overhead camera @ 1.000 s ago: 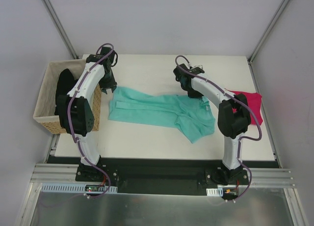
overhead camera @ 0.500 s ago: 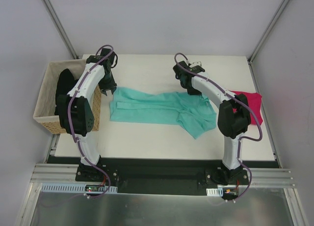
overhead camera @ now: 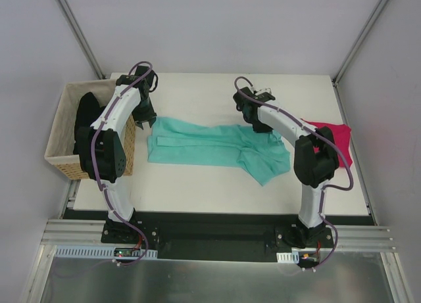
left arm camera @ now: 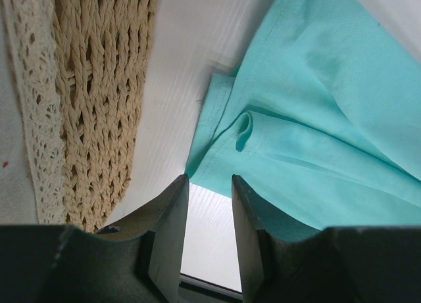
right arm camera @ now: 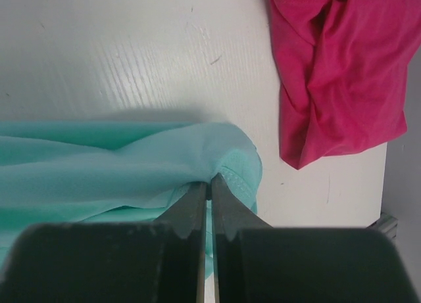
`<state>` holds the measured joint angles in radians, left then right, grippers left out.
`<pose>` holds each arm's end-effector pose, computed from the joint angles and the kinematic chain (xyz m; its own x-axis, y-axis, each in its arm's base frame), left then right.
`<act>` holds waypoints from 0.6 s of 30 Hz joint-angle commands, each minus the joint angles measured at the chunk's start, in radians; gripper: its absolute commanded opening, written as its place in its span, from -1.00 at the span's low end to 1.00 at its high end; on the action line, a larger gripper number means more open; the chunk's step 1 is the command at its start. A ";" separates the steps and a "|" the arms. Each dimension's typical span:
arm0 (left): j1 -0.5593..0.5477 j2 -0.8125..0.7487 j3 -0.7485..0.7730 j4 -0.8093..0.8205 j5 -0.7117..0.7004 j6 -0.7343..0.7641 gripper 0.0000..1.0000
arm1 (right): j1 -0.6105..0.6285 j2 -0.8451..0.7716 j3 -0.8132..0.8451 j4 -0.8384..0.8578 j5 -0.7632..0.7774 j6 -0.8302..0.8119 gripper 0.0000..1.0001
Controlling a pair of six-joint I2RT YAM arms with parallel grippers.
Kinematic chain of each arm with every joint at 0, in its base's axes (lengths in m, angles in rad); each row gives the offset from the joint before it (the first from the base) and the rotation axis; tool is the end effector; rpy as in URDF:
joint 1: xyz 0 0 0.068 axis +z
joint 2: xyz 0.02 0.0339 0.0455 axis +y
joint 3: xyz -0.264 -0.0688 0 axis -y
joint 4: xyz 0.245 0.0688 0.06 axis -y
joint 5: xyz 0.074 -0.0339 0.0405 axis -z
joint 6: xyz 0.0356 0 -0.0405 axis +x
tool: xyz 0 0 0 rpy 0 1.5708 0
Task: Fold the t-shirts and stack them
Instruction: Fold the other side of the tshirt into a rectangle
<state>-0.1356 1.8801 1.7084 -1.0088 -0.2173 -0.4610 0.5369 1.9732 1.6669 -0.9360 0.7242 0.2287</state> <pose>0.3908 -0.0456 0.2816 -0.8432 -0.3234 -0.4294 -0.3622 0.9321 0.0093 0.3623 0.1882 0.2445 -0.8374 -0.3008 -0.4564 -0.0098 0.8431 -0.5376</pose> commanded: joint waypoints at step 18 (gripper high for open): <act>0.008 0.016 0.037 -0.028 -0.001 -0.008 -0.37 | 0.276 -0.128 -0.156 -0.147 -0.215 0.277 -0.98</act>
<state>-0.1356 1.8828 1.7100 -1.0092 -0.2173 -0.4610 0.7654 1.8565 1.5078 -1.0298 0.5865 0.4294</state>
